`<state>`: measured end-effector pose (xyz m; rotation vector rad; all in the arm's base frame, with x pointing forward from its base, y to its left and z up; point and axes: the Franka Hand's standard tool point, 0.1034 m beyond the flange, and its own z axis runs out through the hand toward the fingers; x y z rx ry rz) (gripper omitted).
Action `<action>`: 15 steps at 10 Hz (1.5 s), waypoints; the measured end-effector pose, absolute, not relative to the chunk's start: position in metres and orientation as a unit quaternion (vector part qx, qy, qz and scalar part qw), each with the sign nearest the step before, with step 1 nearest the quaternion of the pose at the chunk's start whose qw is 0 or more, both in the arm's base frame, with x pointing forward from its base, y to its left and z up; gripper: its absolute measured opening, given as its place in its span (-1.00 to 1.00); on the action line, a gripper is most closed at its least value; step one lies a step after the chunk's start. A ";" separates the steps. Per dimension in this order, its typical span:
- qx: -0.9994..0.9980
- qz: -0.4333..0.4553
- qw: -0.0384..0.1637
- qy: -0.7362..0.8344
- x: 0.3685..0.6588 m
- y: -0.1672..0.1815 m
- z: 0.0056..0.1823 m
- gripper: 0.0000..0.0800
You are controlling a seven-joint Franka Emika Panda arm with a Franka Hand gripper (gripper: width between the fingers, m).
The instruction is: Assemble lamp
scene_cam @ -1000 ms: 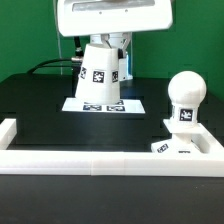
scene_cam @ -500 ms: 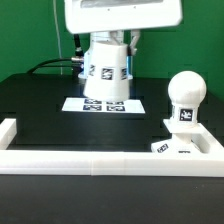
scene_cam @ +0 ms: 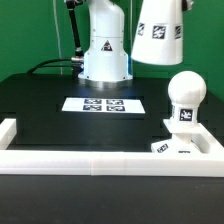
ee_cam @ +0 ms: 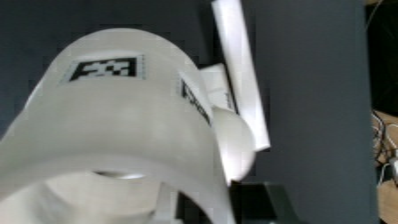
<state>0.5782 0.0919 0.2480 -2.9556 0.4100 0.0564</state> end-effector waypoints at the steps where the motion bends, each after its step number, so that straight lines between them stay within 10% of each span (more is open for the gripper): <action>1: -0.986 0.015 0.080 0.143 0.587 0.102 0.251 -0.89; 9: -0.987 0.007 0.080 0.142 0.603 0.114 0.239 -0.89; 15: -0.988 -0.010 0.080 0.130 0.627 0.126 0.191 -0.89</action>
Offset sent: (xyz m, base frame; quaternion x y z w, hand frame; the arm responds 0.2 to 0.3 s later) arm 0.0000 0.0000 0.0000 0.0000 0.0000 0.0000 1.0000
